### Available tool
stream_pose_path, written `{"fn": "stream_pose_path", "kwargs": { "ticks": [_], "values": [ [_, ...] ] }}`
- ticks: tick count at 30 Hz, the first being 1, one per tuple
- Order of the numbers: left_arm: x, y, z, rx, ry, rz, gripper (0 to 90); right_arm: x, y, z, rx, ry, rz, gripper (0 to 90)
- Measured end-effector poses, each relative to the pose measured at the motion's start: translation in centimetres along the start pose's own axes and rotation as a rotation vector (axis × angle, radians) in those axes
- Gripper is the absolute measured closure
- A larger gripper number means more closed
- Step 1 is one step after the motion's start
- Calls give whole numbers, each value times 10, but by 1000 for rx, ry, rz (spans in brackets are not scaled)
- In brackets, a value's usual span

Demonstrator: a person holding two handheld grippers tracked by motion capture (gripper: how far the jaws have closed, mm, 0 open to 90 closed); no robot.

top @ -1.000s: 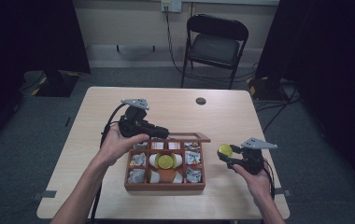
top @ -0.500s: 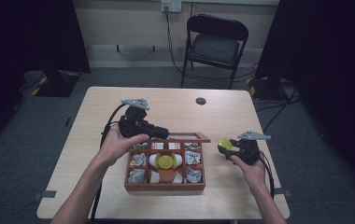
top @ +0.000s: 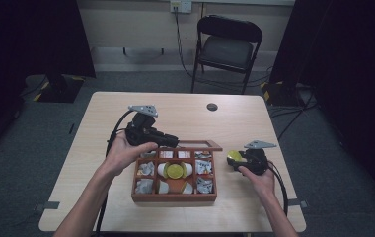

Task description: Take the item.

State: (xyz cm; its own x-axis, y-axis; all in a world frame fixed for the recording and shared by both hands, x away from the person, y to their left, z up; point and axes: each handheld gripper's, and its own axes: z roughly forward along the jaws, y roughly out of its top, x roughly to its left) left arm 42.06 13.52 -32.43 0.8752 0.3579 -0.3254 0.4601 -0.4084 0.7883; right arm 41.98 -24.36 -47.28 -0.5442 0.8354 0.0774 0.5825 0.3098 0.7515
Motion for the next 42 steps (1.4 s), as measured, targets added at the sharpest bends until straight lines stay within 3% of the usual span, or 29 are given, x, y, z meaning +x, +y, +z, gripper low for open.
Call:
{"fn": "stream_pose_path", "kwargs": {
  "ticks": [5, 12, 15, 19, 23, 32, 42],
  "values": [
    [0, 0, 0, 2, 0, 2, 818, 2, -2, 5, 23, -12, -12, 378],
    [-1, 0, 0, 1, 2, 4, 818, 2, -3, 7, 13, -19, -11, 372],
    [-1, 0, 0, 5, -2, 0, 818, 1, -3, 6, 9, -11, 1, 294],
    [-1, 0, 0, 5, -1, -2, 818, 1, -1, 2, -22, -6, 11, 232],
    [-1, 0, 0, 6, -2, -1, 818, 0, -1, -2, -17, 8, 20, 199],
    [-2, -1, 1, 12, 5, -5, 818, -7, -10, -22, -19, -18, 20, 198],
    [-7, -4, 3, 39, 11, -11, 816, -8, -43, -40, 71, -45, -22, 191]
  ]
}}
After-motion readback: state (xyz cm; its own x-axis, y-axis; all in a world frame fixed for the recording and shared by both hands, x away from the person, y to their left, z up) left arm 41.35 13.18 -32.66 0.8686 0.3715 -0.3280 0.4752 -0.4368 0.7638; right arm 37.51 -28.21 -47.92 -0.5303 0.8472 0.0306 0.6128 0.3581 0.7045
